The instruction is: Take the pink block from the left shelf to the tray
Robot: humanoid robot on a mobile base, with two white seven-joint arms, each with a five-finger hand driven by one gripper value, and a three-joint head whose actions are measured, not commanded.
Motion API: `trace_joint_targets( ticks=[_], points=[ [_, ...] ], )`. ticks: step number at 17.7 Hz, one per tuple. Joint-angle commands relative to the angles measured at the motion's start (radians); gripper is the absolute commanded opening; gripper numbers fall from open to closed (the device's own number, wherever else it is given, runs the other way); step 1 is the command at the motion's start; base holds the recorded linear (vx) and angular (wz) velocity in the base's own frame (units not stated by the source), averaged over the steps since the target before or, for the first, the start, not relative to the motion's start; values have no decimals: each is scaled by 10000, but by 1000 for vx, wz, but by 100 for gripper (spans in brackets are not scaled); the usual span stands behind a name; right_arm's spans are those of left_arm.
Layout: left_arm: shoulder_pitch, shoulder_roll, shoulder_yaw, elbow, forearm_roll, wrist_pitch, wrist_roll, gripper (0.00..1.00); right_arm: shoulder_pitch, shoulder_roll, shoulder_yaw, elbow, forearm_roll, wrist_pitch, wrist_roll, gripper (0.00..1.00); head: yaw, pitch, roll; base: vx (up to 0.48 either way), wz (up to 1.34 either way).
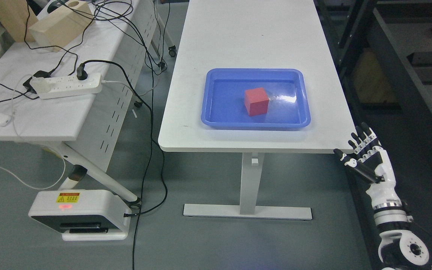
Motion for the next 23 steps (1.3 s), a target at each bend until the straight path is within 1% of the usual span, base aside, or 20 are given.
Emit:
trace_joint_targets(
  ticks=[1,12,23],
  points=[
    [200,175,0,-175,0,5,2,100,-13,-129,986,45,113,-145,-100,99,0,0,0,-153,-260],
    [200,175,0,-175,0,5,2,100,-75,-129,1110,153,207,-391,-38,100,0,0,0,-116,-22],
    [200,175,0,-175,0,5,2,100,-75,-129,1171,153,222,-376,-23,100,0,0,0,-13,0]
  ],
)
